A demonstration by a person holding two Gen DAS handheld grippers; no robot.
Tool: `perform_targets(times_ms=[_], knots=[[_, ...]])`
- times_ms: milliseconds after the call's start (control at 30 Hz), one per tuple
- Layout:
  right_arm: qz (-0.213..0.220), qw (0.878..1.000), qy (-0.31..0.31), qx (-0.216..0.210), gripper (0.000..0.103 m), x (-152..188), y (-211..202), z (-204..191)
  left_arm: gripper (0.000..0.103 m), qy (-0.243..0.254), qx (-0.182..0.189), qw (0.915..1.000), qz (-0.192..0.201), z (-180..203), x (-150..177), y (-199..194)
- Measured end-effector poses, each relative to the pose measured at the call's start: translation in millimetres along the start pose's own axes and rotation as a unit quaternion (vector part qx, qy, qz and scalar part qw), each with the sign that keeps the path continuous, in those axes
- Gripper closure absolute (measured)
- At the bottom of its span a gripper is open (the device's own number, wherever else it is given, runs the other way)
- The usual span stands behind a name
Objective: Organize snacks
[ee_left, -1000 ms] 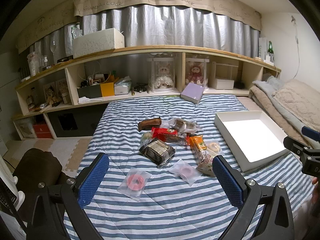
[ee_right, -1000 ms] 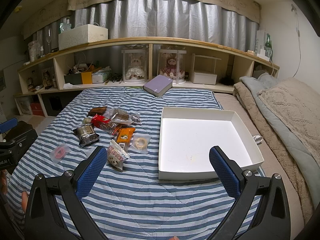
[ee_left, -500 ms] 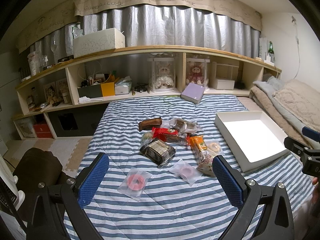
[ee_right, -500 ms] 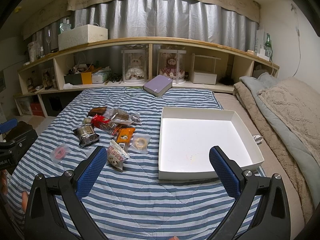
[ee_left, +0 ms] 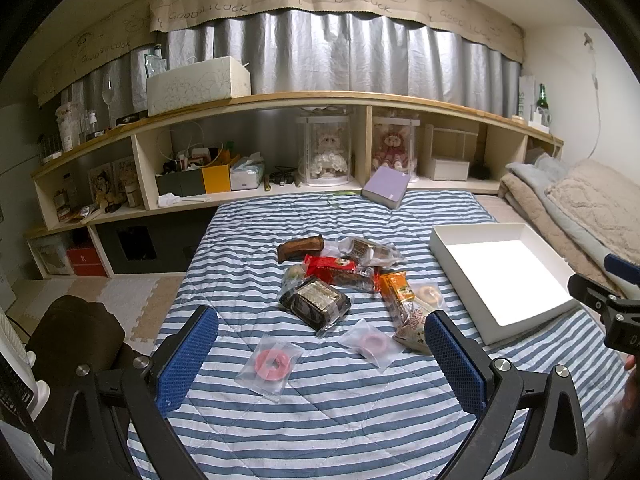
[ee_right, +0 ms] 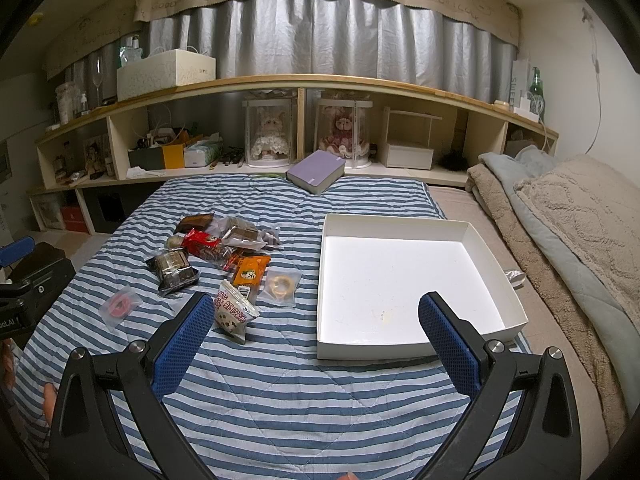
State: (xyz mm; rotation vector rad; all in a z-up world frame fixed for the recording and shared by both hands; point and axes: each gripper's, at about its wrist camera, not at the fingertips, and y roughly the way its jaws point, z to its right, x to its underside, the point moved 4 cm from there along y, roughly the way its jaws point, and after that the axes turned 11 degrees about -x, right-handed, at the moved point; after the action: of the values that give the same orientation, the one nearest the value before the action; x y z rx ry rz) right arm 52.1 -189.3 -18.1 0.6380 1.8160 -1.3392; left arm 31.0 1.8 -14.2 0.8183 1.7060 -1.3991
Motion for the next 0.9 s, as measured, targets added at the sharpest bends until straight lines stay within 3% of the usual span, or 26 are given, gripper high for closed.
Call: perform_targets(times_ms=[367,567,900], knots=[[0.0,1.0,0.0,0.0,0.0,-1,1,0,0.0,-0.001,-0.002,1.0,-0.001,-2,-5,3],[0.001,1.0,-0.002,-0.011,0.0,-3,7,-3,0.0,-0.017,-0.003,0.9991,-0.038,-13,-10,27],[-0.068,0.993,0.018,-0.092,0.0,-9,79,-28,0.0,-0.017,0.001,0.9951,-0.098,-25,-4,80]])
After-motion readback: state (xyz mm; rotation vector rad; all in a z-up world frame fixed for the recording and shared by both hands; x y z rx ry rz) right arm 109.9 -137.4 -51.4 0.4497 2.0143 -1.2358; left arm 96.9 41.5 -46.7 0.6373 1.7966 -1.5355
